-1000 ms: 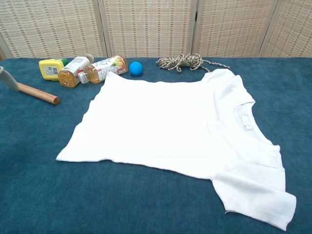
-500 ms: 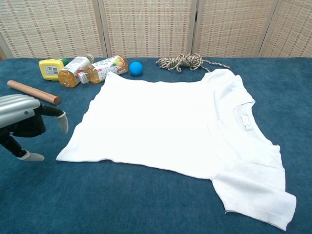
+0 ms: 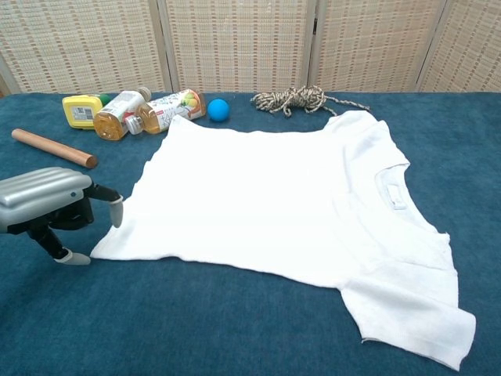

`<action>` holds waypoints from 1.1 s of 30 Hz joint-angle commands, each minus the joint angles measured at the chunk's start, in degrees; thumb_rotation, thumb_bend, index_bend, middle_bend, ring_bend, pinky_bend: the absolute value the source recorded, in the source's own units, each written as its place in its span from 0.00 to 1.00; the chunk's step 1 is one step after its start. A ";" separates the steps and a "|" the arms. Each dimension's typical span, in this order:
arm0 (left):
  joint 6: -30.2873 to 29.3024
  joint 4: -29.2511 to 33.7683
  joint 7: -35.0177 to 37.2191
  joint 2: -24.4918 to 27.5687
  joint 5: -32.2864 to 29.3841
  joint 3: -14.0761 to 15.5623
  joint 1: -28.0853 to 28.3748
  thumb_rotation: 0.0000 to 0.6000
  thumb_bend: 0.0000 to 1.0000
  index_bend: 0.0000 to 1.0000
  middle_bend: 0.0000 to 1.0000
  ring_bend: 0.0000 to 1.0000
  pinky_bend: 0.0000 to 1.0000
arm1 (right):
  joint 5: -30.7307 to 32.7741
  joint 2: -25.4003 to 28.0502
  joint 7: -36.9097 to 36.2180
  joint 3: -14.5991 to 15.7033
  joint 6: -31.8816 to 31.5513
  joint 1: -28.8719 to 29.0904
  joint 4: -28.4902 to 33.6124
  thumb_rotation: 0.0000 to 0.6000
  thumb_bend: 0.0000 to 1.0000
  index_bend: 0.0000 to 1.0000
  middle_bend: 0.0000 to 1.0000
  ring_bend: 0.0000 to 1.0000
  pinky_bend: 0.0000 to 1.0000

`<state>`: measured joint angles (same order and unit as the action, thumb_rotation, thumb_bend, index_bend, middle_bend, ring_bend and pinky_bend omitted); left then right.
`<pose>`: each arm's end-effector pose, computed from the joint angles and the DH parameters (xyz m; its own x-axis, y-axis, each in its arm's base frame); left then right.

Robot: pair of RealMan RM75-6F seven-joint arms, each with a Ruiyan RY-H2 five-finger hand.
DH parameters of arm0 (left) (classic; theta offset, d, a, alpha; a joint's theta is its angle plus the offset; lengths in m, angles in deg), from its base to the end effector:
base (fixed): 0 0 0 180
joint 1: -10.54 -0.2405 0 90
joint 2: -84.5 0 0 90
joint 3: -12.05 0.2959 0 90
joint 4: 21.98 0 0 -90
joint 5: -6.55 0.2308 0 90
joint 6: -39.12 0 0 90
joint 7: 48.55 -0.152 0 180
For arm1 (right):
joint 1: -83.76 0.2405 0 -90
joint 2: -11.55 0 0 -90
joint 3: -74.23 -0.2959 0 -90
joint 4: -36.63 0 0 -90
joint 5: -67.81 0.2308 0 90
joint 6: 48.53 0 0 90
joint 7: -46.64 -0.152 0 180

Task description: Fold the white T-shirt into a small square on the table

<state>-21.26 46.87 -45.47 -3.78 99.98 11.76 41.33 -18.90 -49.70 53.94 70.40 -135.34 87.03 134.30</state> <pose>-0.2817 0.3231 -0.0349 0.5225 0.2610 0.8117 0.7896 -0.5073 -0.3451 -0.3384 -0.1867 0.1720 0.4715 0.0314 0.8813 -0.8817 -0.0010 0.4718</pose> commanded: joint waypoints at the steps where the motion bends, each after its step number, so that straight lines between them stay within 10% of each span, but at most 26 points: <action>1: 0.42 -0.54 -0.01 -0.53 -0.66 -0.06 0.34 1.00 0.17 0.46 1.00 0.95 1.00 | -0.02 -0.06 -0.10 -0.07 -0.05 0.03 -0.13 1.00 0.30 0.08 0.21 0.25 0.16; 33: -0.08 -6.10 4.52 -5.56 -2.96 0.65 2.16 1.00 0.38 0.53 1.00 0.95 1.00 | 0.44 -0.48 -1.06 -0.08 -0.14 -0.29 -1.41 1.00 0.30 0.08 0.21 0.29 0.16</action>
<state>-21.36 40.80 -40.99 -9.30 96.98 12.38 43.44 -18.46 -50.17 52.88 70.32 -135.48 86.74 132.90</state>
